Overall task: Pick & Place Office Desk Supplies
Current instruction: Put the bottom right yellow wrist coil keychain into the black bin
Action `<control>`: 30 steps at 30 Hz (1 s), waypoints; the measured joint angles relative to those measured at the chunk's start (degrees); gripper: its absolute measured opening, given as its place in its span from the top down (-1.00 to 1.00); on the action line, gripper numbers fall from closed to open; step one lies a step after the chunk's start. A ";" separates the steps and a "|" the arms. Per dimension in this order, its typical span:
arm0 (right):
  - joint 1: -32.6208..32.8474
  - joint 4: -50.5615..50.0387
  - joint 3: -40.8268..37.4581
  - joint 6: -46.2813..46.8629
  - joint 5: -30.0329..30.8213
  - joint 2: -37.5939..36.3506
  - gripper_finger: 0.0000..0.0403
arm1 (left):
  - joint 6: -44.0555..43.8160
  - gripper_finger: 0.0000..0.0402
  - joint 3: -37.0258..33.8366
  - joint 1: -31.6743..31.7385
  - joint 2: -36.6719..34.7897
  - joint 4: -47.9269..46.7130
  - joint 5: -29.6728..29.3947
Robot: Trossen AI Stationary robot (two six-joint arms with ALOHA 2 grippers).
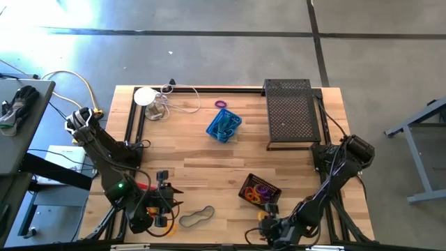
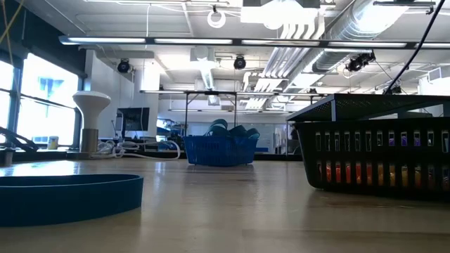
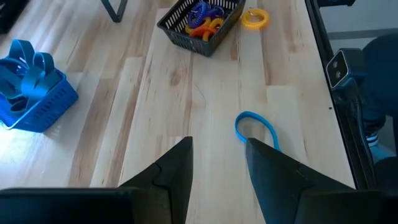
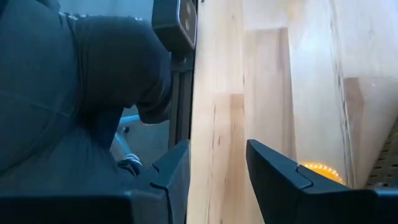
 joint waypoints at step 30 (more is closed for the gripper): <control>1.12 -10.55 0.02 -1.60 1.98 4.71 0.29 | 1.28 0.29 0.00 0.00 0.02 -0.04 0.18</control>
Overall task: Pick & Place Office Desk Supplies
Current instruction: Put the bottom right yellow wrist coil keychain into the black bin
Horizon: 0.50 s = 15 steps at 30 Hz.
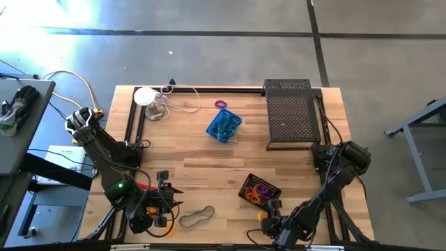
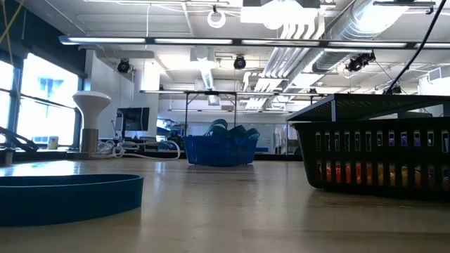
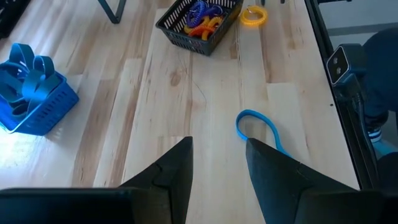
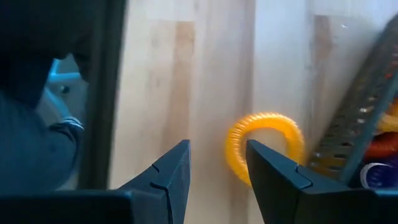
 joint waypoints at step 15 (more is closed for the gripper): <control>-0.80 -8.64 0.00 1.23 3.14 0.00 0.29 | 0.80 0.29 -0.02 0.26 0.00 -0.02 0.03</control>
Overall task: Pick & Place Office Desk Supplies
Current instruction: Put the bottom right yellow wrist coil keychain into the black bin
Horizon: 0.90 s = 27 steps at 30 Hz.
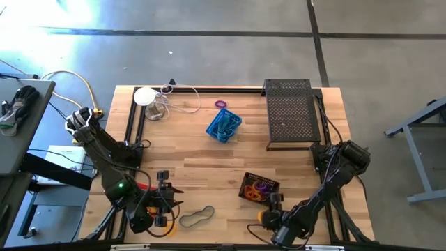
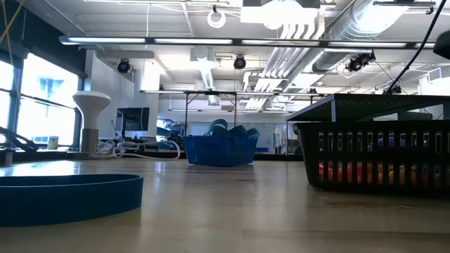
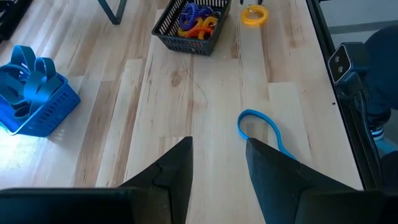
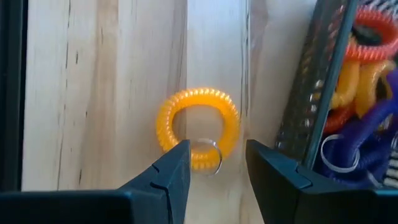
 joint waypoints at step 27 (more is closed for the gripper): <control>-2.61 3.97 0.28 -5.53 -11.77 5.72 0.45 | 0.20 0.29 -0.02 0.00 0.00 -0.01 0.07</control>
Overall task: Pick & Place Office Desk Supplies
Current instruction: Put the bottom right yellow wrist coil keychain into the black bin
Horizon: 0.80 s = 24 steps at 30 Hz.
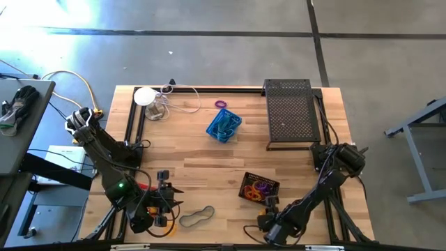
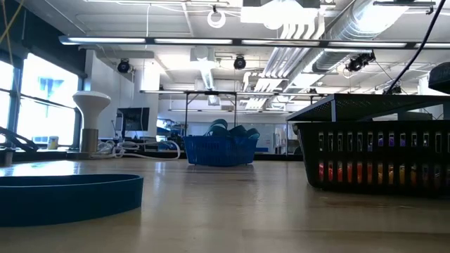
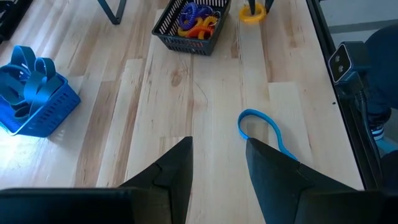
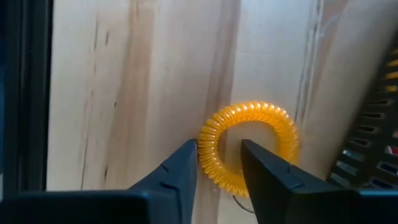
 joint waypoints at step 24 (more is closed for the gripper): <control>6.86 -20.36 17.86 10.62 10.43 0.63 0.97 | -1.33 0.29 -0.33 0.00 0.00 0.18 -0.06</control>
